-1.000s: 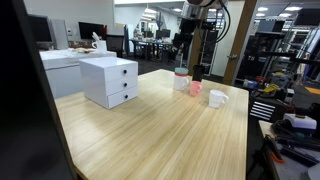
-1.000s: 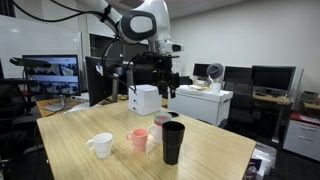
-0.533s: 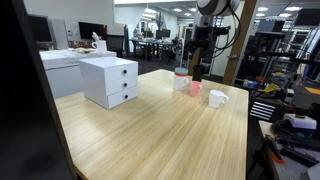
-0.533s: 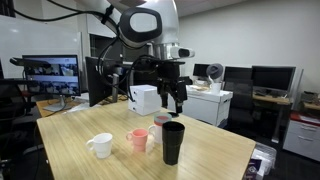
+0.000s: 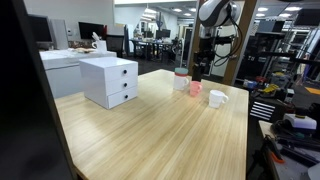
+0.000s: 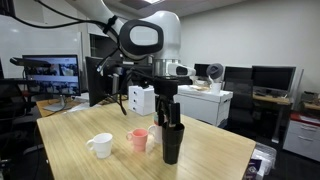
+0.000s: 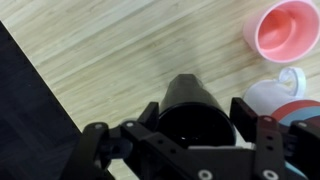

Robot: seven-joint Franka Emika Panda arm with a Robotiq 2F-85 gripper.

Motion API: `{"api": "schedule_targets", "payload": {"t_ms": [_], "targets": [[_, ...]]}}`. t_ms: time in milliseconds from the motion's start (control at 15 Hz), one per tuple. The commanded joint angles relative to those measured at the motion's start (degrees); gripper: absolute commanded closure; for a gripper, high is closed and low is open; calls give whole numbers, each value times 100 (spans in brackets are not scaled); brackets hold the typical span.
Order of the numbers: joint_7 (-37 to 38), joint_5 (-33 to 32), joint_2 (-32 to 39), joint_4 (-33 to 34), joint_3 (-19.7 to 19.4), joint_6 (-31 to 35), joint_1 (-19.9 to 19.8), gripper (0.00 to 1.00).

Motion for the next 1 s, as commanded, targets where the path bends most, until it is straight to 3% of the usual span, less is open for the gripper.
{"api": "schedule_targets", "payload": {"t_ms": [0, 333, 400, 467, 533, 600, 933], "targets": [[285, -138, 55, 7, 1, -137, -57, 53], [353, -115, 69, 51, -6, -283, -60, 91], [321, -101, 58, 58, 6, -332, -64, 93], [308, -84, 43, 65, 16, -369, -63, 53], [252, -55, 22, 73, 33, -394, -69, 58], [196, -38, -1, 102, 52, -420, -70, 57], [126, 10, -14, 386, 120, -553, -80, 26]]}}
